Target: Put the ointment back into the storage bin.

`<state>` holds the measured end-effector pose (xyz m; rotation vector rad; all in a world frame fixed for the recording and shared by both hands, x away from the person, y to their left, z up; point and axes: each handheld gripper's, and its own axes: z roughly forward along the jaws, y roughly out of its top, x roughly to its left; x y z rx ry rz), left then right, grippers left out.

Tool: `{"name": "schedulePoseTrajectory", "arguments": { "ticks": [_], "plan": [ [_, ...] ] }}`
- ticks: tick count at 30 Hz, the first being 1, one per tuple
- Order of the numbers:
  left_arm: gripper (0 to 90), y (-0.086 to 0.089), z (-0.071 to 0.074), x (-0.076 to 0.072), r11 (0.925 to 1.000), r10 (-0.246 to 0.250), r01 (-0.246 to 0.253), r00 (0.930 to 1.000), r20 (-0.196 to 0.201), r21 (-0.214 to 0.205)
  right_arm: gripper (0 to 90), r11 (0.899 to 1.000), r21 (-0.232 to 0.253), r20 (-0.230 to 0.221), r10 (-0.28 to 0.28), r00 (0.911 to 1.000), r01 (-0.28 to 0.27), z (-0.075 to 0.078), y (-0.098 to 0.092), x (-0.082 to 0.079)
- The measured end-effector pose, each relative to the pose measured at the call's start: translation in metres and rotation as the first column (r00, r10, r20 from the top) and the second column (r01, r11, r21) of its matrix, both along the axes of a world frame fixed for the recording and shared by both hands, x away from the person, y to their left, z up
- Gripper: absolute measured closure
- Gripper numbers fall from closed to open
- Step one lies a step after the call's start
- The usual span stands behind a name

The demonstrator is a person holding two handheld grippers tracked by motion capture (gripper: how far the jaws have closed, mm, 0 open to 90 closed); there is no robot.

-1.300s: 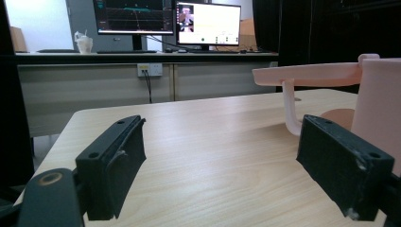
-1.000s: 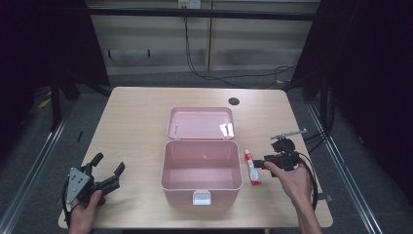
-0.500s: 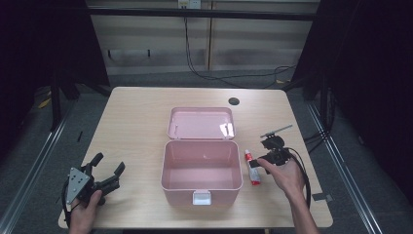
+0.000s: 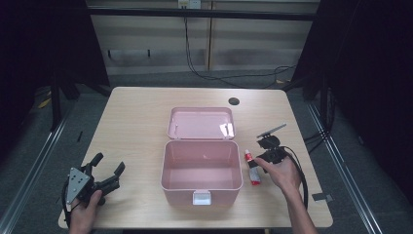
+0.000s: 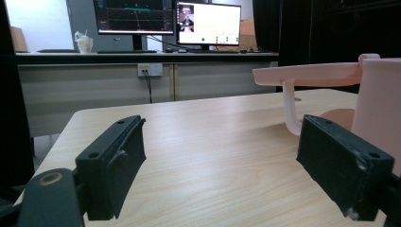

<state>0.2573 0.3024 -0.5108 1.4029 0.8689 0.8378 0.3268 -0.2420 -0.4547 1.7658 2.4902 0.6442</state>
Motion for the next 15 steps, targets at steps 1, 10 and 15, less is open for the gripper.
{"name": "schedulePoseTrajectory", "arguments": {
  "ticks": [1,10,15],
  "plan": [
    [15.7,0.000,0.000,0.000,1.0000,0.000,0.000,1.0000,0.000,0.000,57.6,1.000,0.000,0.000,0.000,1.0000,0.000,0.000,0.000,0.000],
    [15.7,0.000,0.000,0.000,1.0000,0.000,0.000,1.0000,0.000,0.000,62.0,1.000,-0.013,-0.008,-0.005,1.0000,0.005,-0.007,0.005,0.003],
    [15.7,0.000,0.000,0.000,1.0000,0.000,0.000,1.0000,0.000,0.006,63.4,0.999,-0.043,-0.018,0.004,0.9998,-0.005,-0.012,0.008,0.003]
  ]
}}
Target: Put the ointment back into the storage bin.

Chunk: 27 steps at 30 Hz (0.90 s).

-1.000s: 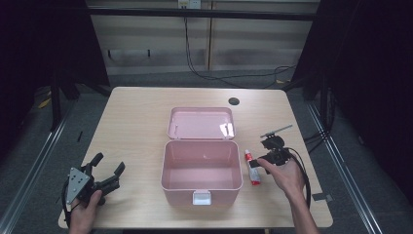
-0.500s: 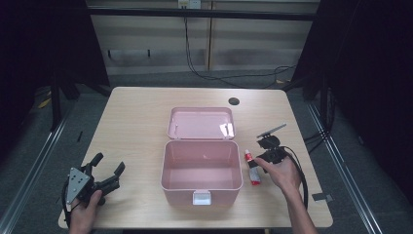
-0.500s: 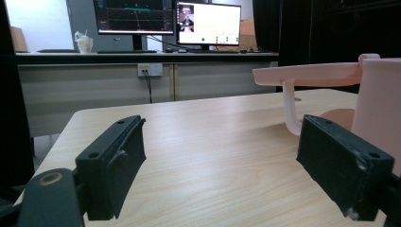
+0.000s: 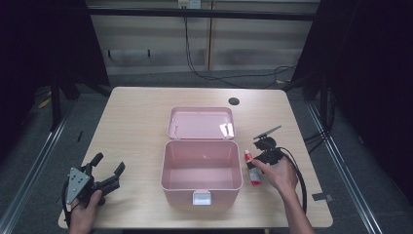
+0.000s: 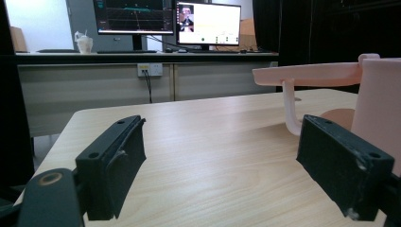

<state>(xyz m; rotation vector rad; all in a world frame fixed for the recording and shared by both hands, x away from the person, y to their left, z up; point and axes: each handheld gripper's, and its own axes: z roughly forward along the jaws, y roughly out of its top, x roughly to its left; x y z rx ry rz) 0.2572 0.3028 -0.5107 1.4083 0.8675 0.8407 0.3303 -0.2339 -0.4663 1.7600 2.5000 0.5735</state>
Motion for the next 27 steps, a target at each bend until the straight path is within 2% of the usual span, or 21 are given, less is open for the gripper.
{"name": "schedulePoseTrajectory", "arguments": {
  "ticks": [5,14,27],
  "plan": [
    [15.8,0.0001,-0.0001,0.0000,1.0000,-0.005,0.005,1.0000,0.001,-0.001,67.3,1.000,-0.022,-0.010,0.006,0.9999,-0.007,-0.0021,0.0057,-0.0009],
    [15.8,0.0002,-0.0001,0.0000,1.0000,-0.006,0.006,1.0000,0.001,0.000,69.2,0.999,-0.049,-0.011,0.021,0.9997,-0.022,-0.0053,0.0089,-0.0003],
    [15.8,0.0002,-0.0001,0.0000,1.0000,-0.007,0.007,1.0000,0.001,-0.001,71.5,0.999,-0.037,-0.003,0.003,1.0000,-0.003,-0.0025,0.0073,-0.0013]
  ]
}}
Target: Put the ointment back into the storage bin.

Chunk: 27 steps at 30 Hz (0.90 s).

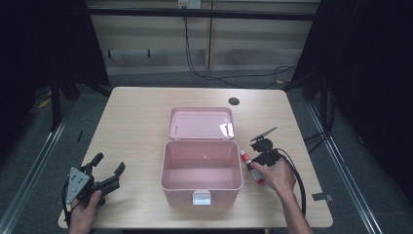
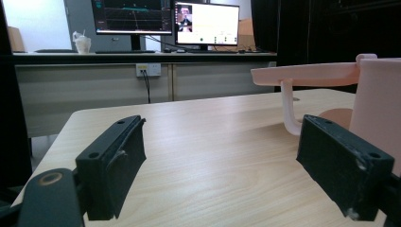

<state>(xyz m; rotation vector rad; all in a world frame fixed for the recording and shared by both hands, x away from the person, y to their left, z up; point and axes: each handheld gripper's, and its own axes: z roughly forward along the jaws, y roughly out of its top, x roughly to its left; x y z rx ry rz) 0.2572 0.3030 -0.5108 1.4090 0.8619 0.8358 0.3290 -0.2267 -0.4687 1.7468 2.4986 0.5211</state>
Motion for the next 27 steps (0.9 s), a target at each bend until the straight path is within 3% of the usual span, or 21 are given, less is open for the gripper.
{"name": "schedulePoseTrajectory", "arguments": {
  "ticks": [13,27],
  "plan": [
    [15.8,0.0000,0.0000,0.0000,1.0000,-0.001,0.001,1.0000,0.000,0.000,71.5,1.000,-0.023,-0.009,0.019,0.9998,-0.020,0.0055,-0.0021,-0.0017],
    [15.8,-0.0003,0.0000,0.0001,1.0000,0.001,-0.001,1.0000,0.000,-0.004,71.6,0.998,-0.043,-0.069,0.045,0.9966,-0.048,0.0088,-0.0069,-0.0024]
  ]
}}
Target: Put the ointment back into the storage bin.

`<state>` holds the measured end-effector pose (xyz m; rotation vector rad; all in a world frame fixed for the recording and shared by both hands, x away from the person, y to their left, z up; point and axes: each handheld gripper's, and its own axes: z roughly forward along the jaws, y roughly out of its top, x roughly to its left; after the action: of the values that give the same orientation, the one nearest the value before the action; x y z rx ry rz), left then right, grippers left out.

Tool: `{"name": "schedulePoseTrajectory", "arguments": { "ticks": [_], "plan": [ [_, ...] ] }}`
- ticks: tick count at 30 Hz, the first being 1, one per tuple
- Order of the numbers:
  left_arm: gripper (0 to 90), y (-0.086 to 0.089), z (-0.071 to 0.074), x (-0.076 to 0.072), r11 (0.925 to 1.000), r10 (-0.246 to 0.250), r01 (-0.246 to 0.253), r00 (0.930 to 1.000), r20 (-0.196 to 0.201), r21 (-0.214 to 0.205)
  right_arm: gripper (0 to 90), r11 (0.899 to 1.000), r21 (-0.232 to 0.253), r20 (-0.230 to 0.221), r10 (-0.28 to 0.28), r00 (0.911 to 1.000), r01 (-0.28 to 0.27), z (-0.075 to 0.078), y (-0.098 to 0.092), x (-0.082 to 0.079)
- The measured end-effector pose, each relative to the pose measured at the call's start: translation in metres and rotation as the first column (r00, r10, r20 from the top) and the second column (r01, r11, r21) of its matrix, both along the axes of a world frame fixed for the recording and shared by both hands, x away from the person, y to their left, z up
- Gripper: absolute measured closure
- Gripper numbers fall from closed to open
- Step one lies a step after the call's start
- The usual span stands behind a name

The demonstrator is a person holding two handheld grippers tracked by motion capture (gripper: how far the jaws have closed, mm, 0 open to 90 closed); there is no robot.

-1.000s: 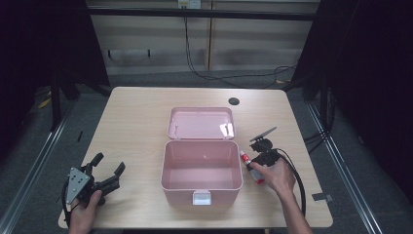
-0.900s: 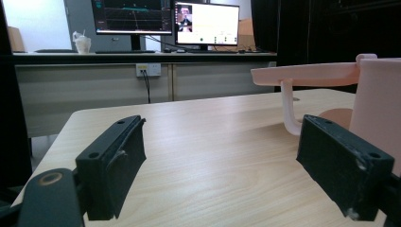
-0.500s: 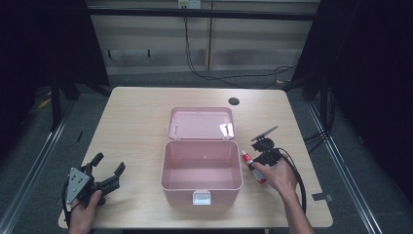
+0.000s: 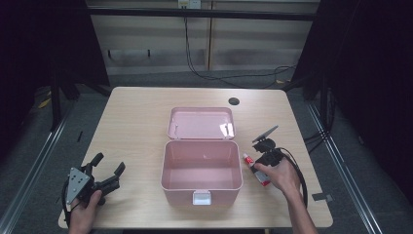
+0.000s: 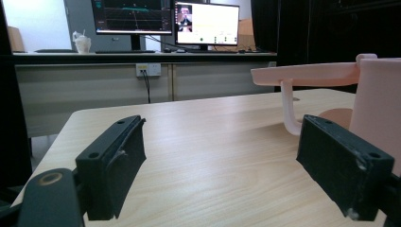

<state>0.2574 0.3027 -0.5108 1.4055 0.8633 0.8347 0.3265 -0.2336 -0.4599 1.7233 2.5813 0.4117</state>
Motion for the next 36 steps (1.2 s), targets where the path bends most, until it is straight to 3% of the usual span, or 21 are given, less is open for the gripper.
{"name": "schedulePoseTrajectory", "arguments": {
  "ticks": [9,14,36],
  "plan": [
    [15.8,0.000,0.000,0.000,1.0000,0.001,-0.001,1.0000,0.000,0.000,71.6,1.000,-0.008,-0.038,0.012,0.9992,-0.012,0.002,-0.003,0.001],
    [15.8,0.000,0.000,0.000,1.0000,-0.002,0.002,1.0000,-0.001,0.005,71.6,1.000,-0.007,-0.018,0.012,0.9998,-0.012,0.010,-0.007,0.001],
    [15.8,0.000,0.000,0.000,1.0000,0.000,0.000,1.0000,0.000,0.000,71.6,1.000,0.002,-0.032,0.018,0.9993,-0.018,0.031,-0.019,-0.005]
  ]
}}
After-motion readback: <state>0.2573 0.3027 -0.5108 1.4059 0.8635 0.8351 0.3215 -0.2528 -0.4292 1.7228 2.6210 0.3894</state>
